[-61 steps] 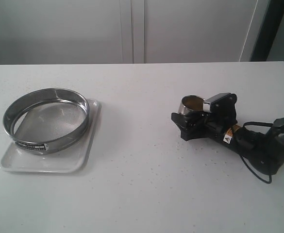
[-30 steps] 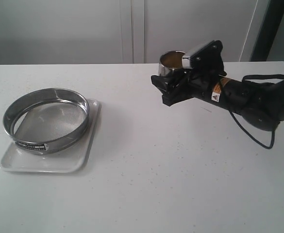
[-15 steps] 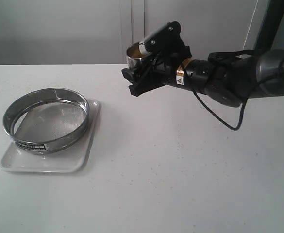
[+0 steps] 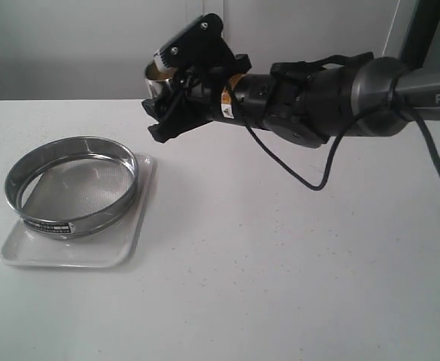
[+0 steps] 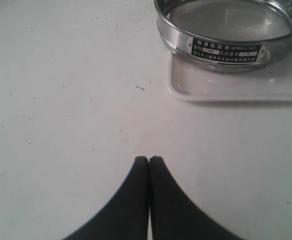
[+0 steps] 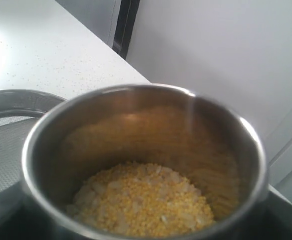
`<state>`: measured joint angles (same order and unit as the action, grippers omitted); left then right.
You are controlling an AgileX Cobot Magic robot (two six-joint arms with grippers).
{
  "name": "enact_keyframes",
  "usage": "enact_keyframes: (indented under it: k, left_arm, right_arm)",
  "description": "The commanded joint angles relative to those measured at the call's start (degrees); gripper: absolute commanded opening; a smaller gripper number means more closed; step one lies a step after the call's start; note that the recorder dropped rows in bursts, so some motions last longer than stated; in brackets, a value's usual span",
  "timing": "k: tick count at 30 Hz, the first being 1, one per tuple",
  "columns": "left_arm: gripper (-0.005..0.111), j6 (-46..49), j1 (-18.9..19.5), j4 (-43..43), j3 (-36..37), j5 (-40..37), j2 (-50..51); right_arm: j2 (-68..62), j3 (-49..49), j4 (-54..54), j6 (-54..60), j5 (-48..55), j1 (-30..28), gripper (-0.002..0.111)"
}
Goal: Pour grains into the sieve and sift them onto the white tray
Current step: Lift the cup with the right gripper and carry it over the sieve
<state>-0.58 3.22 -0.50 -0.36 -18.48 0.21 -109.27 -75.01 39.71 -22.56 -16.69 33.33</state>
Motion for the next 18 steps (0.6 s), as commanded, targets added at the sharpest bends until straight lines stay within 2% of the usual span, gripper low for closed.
enact_keyframes:
  k: [1,10,18]
  left_arm:
    - [0.000,-0.3,0.2,-0.3,0.4,-0.6,-0.2]
    - [0.000,-0.3,0.2,-0.3,0.4,-0.6,-0.2]
    - [0.000,-0.3,0.2,-0.3,0.4,-0.6,-0.2]
  right_arm:
    - [0.4,-2.9,-0.3,-0.2,4.1,2.2,0.000]
    - [-1.6,-6.9,-0.5,0.0,10.1,6.7,0.000]
    - [-3.8,-11.5,-0.5,5.6,13.9,9.0,0.000]
